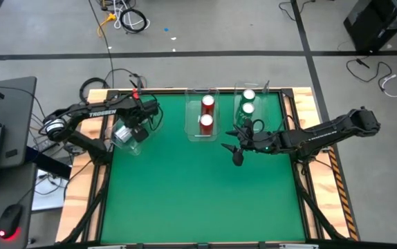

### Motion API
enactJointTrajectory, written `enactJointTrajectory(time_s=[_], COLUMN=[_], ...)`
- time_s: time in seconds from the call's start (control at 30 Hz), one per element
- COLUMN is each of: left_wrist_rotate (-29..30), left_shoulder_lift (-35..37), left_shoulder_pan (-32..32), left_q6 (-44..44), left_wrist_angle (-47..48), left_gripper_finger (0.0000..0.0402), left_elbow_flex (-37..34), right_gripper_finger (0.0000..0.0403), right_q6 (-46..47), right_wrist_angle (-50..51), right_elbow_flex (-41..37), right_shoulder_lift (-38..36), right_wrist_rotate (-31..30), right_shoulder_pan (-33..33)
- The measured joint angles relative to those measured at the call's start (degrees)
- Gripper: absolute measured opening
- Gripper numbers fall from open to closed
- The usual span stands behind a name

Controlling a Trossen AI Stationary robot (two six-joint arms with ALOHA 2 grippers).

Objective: Sort soda cans
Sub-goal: Put the red-silver soda can into the left transparent bin

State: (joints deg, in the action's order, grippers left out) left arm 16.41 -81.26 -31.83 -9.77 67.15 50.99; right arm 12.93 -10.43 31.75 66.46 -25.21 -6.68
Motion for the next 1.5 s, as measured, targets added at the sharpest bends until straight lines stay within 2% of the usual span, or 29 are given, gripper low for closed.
enactJointTrajectory(time_s=[0.1, 0.27, 0.43, 0.5, 0.7, 0.9, 1.03, 1.5], left_wrist_rotate=[-1.0, -6.7, -2.2, -2.1, -2.1, -5.3, -4.1, -6.1], left_shoulder_lift=[0.0, 0.2, -0.7, -0.6, -0.5, -1.0, -0.9, -2.8], left_shoulder_pan=[0.0, 0.1, 0.0, 0.1, 0.0, -1.9, -1.9, -2.6], left_q6=[-0.3, -0.4, -1.0, -1.4, -2.5, -2.6, -2.6, -0.5], left_wrist_angle=[0.3, -0.4, 3.9, 5.3, 5.5, 2.0, -0.1, -2.0], left_gripper_finger=[0.0239, 0.0267, 0.0286, 0.029, 0.0292, 0.0292, 0.0293, 0.0292], left_elbow_flex=[0.0, 0.0, -0.1, 0.5, 1.0, -3.0, -4.9, -5.2], right_gripper_finger=[0.0271, 0.0273, 0.0274, 0.0276, 0.0281, 0.0282, 0.0283, 0.0284], right_q6=[0.2, 0.4, 0.4, 0.4, 0.4, 0.4, 0.4, 0.4], right_wrist_angle=[0.0, 0.0, 0.0, 0.0, 0.3, 0.3, 0.3, 0.3], right_elbow_flex=[0.0, 0.0, 0.0, 0.0, 0.0, 0.0, 0.0, 0.0], right_shoulder_lift=[0.0, 0.0, 0.0, 0.0, 0.0, 0.0, 0.0, 0.0], right_wrist_rotate=[0.9, 1.4, 1.4, 1.5, 1.5, 2.0, 2.4, 2.4], right_shoulder_pan=[0.0, 0.0, 0.0, 0.0, 0.0, 0.0, 0.0, 0.0])
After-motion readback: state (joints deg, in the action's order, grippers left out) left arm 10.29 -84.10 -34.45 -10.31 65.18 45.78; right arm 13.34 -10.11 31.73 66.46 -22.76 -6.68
